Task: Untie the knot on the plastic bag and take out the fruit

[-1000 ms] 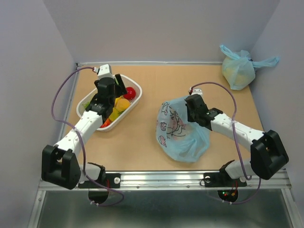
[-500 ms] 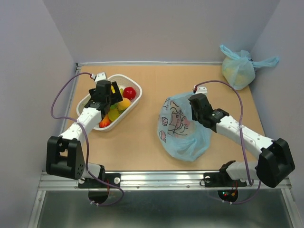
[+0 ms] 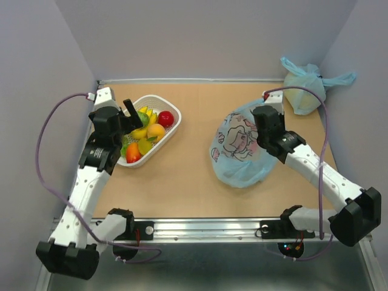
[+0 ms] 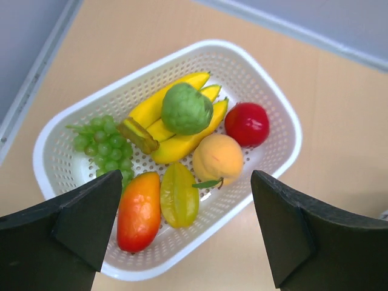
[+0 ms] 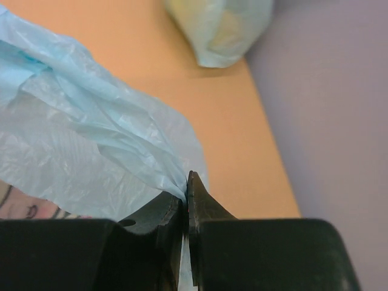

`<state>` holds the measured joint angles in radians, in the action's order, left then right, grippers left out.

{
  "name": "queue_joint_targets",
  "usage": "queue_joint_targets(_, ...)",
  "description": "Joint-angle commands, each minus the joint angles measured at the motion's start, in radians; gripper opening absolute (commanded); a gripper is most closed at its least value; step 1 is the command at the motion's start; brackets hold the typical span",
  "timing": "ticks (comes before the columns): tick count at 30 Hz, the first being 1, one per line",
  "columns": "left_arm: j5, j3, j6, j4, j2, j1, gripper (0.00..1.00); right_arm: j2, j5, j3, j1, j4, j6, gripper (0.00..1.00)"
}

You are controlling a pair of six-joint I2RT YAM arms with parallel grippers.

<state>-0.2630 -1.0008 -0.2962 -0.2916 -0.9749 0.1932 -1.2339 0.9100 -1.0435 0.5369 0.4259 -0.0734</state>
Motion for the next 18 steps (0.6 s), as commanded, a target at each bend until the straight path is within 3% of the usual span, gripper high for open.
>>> queue_joint_targets(1,-0.022,-0.117,-0.006,-0.081,0.165,-0.006,0.99,0.082,0.253,-0.026,-0.061,-0.01,0.121,0.11)
queue_joint_targets(8,-0.15,-0.235,0.003,-0.213,0.349,0.014,0.99,0.272,0.302,0.053,-0.074,-0.003,0.077,0.18)
queue_joint_targets(11,-0.208,-0.246,0.019,-0.236,0.41,0.038,0.99,0.379,0.291,0.08,-0.074,0.014,0.035,0.34)
queue_joint_targets(12,-0.228,-0.251,0.02,-0.244,0.423,0.041,0.99,0.411,0.239,0.088,-0.074,0.028,0.014,0.47)
queue_joint_targets(13,-0.234,-0.255,0.02,-0.253,0.432,0.041,0.99,0.437,0.206,0.088,-0.074,0.028,-0.003,0.54)
queue_joint_targets(14,-0.234,-0.254,0.022,-0.262,0.456,0.041,0.99,0.489,0.131,0.088,-0.074,0.043,-0.028,0.7)
queue_joint_targets(18,-0.266,-0.217,0.025,-0.264,0.573,0.041,0.99,0.577,-0.026,0.091,-0.074,0.047,-0.031,1.0)
